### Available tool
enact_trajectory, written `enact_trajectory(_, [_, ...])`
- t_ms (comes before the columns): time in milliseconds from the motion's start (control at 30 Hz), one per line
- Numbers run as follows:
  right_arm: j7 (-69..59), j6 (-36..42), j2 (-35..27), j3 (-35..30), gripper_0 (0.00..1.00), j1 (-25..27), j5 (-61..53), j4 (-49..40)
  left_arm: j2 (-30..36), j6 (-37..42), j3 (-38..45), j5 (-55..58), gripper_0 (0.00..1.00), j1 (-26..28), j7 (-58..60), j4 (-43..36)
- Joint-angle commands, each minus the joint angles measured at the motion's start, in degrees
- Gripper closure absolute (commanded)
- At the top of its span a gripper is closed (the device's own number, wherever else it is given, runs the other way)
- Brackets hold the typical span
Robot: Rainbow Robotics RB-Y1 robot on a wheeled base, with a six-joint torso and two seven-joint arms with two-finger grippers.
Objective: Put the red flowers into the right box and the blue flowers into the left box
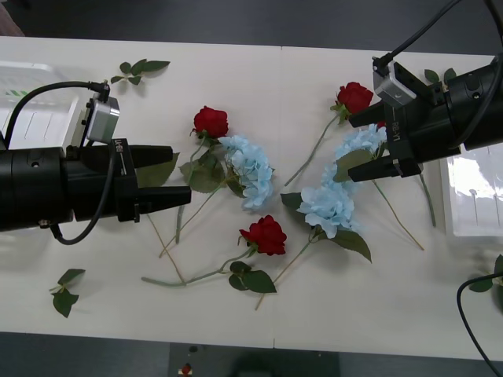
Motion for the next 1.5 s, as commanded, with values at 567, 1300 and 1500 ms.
enact_trajectory(567, [-13.80,-0.33,-3.81,1.06,0.00,1.59,2.04,0.73,6.43,11.65,10.23,-6.82,0.00,0.58,31.65,-1.58])
enact_trajectory(1300, [-48.16,-7.36,-11.28,1.41,0.00,0.71,21.72,0.73,5.99,24.05,3.91,-41.01,0.00,-2.05,76.65,-3.16])
enact_trajectory(1500, [-51.85,-8.50,-11.54,2.20,0.00,-0.69,27.44,2.75,4.41,23.96,-2.25,-47.25,0.00,-5.57,81.75,-1.14])
